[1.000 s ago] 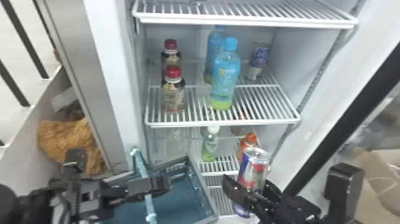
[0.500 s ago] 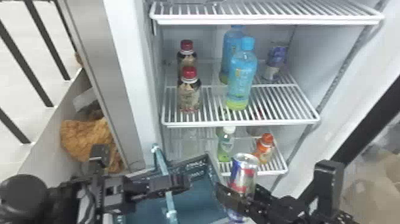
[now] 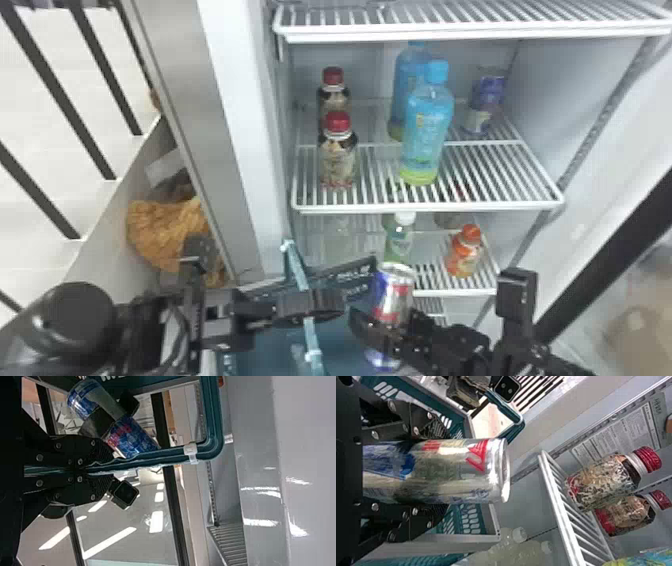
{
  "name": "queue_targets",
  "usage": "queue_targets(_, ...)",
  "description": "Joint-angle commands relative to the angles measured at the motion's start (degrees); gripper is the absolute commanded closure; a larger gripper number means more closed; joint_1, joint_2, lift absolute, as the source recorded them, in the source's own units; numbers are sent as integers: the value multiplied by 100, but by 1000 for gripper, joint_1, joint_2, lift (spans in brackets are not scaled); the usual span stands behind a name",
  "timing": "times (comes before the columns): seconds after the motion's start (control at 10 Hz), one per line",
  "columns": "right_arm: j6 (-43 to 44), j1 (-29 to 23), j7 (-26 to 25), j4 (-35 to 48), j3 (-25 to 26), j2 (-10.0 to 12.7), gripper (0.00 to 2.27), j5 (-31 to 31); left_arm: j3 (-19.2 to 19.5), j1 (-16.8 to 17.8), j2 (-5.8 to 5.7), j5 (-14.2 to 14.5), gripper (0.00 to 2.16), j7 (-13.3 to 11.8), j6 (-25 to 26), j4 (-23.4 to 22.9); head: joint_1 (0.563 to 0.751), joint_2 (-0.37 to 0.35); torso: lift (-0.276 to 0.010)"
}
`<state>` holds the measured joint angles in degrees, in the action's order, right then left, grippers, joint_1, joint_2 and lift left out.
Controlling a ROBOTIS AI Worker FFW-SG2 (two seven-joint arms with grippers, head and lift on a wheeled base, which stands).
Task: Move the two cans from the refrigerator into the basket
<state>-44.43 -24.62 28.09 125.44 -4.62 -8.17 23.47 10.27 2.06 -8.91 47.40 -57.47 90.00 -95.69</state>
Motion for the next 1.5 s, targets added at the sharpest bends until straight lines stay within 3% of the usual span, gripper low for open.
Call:
queue_targets(0.0, 224, 29, 3, -148, -30, 0, 360, 75, 2, -9, -14, 2, 1190, -1, 3, 14, 695, 31, -25)
queue_targets(0.2, 463, -55, -5, -106, 119, 26, 108, 98, 13, -9, -14, -10, 1190, -1, 3, 14, 695, 34, -25)
queue_targets(0.5, 998, -533, -155, 724, 736, 149, 110, 64, 13, -37, -23, -10, 1190, 8, 3, 56, 695, -4, -25)
queue_targets(0.8, 1532, -744, -480, 1216, 1113, 237, 108, -73, 2, -65, -14, -10, 1190, 8, 3, 70, 695, -95, -25)
queue_targets(1.4, 2812, -843, -1579, 1118, 1113, 316, 105, -382, 36, -121, -14, 13, 1190, -1, 3, 70, 695, -189, -25)
